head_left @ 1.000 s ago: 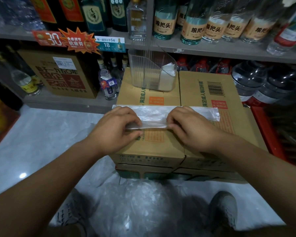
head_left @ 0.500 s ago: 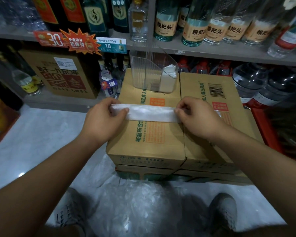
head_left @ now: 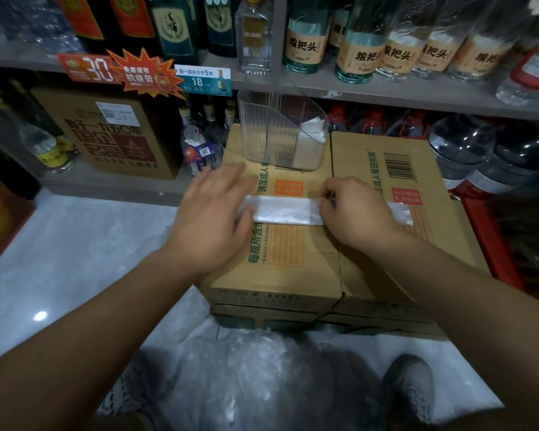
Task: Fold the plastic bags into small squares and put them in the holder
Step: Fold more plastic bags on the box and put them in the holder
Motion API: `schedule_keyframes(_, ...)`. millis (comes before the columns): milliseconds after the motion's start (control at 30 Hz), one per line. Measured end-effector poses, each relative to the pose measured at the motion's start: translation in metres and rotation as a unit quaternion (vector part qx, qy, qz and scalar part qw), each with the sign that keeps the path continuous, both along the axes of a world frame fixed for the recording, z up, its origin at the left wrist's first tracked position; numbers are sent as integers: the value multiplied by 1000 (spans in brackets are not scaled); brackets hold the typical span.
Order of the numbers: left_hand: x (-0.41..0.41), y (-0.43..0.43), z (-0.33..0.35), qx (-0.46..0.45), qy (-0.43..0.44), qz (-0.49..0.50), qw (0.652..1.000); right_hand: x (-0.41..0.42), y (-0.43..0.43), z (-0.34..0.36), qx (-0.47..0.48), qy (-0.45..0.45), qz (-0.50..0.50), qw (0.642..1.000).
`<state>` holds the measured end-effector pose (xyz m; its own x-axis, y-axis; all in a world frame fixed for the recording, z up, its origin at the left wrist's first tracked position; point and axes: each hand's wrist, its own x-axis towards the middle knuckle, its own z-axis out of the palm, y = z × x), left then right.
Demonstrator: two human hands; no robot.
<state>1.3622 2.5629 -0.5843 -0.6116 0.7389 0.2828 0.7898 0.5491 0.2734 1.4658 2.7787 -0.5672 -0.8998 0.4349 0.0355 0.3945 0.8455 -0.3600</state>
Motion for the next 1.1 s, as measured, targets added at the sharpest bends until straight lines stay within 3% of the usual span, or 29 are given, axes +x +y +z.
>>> schedule_keyframes(67, 4, 4, -6, -86, -32, -50, 995, -1, -2, 1, 17, -10, 0, 1000)
schedule_keyframes(167, 4, 3, -19, -186, -66, -32, 980, -3, -4, 3, 46, -42, -22, 998)
schedule_keyframes(267, 3, 4, -23, -218, -62, -15, 974, 0, -11, 6, 124, -42, -36, 991)
schedule_keyframes(333, 5, 6, -22, -227, -61, -9, 972, 5, -24, 8, 171, 7, 22, 985)
schedule_keyframes(400, 6, 6, -21, -233, -63, -4, 970, 10, -41, 7, 115, -14, 136, 984)
schedule_keyframes(467, 7, 6, -20, -236, -67, -4, 970, 13, -53, -2, 61, -116, 203, 970)
schedule_keyframes(533, 7, 6, -20, -231, -74, -3, 970, 16, -49, -12, 61, -188, 206, 958)
schedule_keyframes(667, 6, 4, -20, -222, -83, -3, 971, 24, -32, -14, 59, -205, 173, 962)
schedule_keyframes(867, 10, 2, -17, -165, -141, 20, 976, 33, -27, -18, 59, -173, 146, 972)
schedule_keyframes(967, 14, -1, -12, -12, -223, 90, 971, 31, -27, -16, 59, -169, 152, 972)
schedule_keyframes(1033, 13, -4, -8, 95, -260, 152, 949, 31, -27, -14, 58, -173, 153, 971)
schedule_keyframes(1100, 13, -8, -1, 157, -332, 217, 905, 31, -28, -11, 53, -176, 156, 971)
